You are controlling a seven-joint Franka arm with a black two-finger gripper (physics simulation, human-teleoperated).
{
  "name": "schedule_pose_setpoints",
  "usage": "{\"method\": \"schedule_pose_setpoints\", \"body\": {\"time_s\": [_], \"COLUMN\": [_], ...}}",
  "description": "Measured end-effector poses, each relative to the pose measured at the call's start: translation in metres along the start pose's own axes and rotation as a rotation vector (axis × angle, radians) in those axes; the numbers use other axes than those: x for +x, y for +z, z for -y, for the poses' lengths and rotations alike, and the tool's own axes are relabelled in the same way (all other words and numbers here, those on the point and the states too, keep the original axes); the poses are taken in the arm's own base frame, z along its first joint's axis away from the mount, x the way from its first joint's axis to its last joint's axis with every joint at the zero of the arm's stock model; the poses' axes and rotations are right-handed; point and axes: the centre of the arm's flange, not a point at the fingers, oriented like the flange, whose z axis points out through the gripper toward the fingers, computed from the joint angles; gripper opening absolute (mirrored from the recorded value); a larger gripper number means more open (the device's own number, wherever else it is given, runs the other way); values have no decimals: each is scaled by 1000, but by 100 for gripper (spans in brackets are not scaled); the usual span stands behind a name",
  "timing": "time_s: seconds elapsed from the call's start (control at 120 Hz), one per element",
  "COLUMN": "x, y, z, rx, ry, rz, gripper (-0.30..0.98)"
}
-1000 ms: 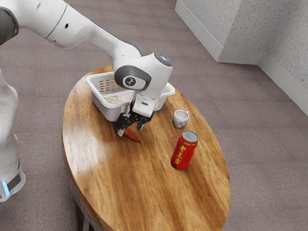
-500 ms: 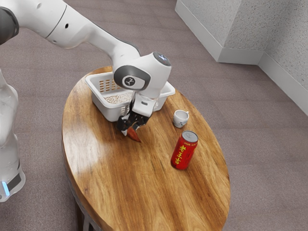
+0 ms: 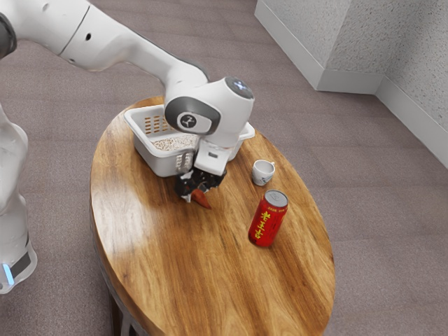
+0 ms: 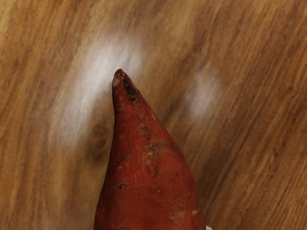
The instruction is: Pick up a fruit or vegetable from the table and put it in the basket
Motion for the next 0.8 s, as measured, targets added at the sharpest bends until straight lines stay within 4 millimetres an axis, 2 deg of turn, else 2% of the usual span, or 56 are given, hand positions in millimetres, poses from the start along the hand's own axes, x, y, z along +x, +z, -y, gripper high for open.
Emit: {"method": "schedule_pose_setpoints", "body": {"time_s": [0.083,0.192,0.308,0.375,0.508,0.567,0.8], "x": [12,26,27,23,15,10,-51], "y": [-21,-69,-123,-142,-166,-171,-168], "z": [-4,-7,-11,-15,-23,-24,0], "rx": [34,92,140,148,152,146,88], "ry": [18,35,32,27,17,9,-96], "rz": [-13,-42,-70,-75,-78,-75,-74], "gripper": [13,13,14,14,14,14,14]}}
